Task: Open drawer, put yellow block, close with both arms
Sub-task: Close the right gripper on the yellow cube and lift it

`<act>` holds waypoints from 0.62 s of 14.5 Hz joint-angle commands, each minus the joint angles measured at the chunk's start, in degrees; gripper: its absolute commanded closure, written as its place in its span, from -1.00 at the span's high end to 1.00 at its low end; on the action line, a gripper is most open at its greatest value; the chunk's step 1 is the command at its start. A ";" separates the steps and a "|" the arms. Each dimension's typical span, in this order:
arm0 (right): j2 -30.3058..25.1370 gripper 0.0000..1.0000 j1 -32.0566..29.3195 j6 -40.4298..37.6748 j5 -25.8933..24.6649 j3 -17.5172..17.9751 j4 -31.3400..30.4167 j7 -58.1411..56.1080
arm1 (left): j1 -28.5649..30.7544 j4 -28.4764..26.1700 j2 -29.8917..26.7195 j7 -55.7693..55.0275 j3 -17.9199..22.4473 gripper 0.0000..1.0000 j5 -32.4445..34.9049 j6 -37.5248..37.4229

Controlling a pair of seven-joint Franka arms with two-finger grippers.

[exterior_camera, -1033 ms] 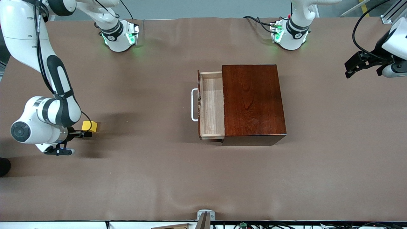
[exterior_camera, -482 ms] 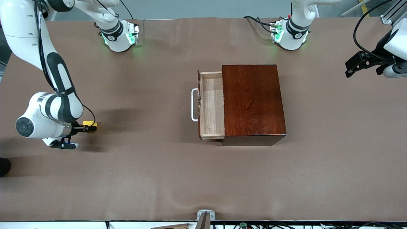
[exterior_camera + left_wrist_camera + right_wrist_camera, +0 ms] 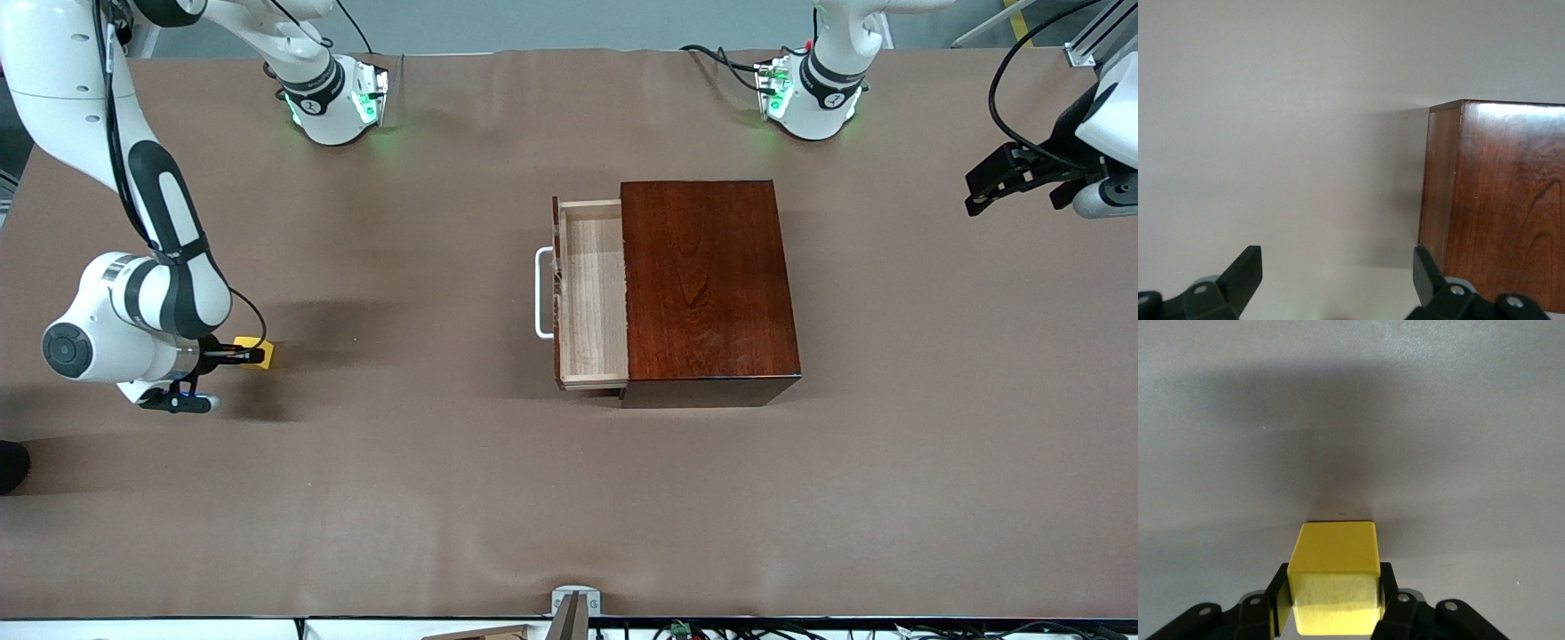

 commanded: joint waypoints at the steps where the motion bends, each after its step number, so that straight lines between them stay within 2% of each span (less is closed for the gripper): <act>1: -1.92 -0.79 -0.61 0.05 1.13 0.77 -1.67 -0.32 | 0.87 -0.59 -0.76 1.85 -0.17 1.00 -1.40 -0.27; 5: -4.55 -0.82 1.93 -1.35 1.13 0.77 -0.27 0.90 | 0.87 -0.23 -0.14 1.76 -0.26 1.00 -1.41 0.87; 7: -5.08 -0.82 2.99 -5.20 1.13 0.77 2.18 4.76 | 0.87 -0.23 0.47 1.67 -0.17 1.00 -1.41 1.05; 9: -6.39 -0.99 4.39 -8.37 1.31 0.86 4.21 7.58 | 1.74 -0.32 0.47 1.49 -0.17 1.00 -1.41 1.57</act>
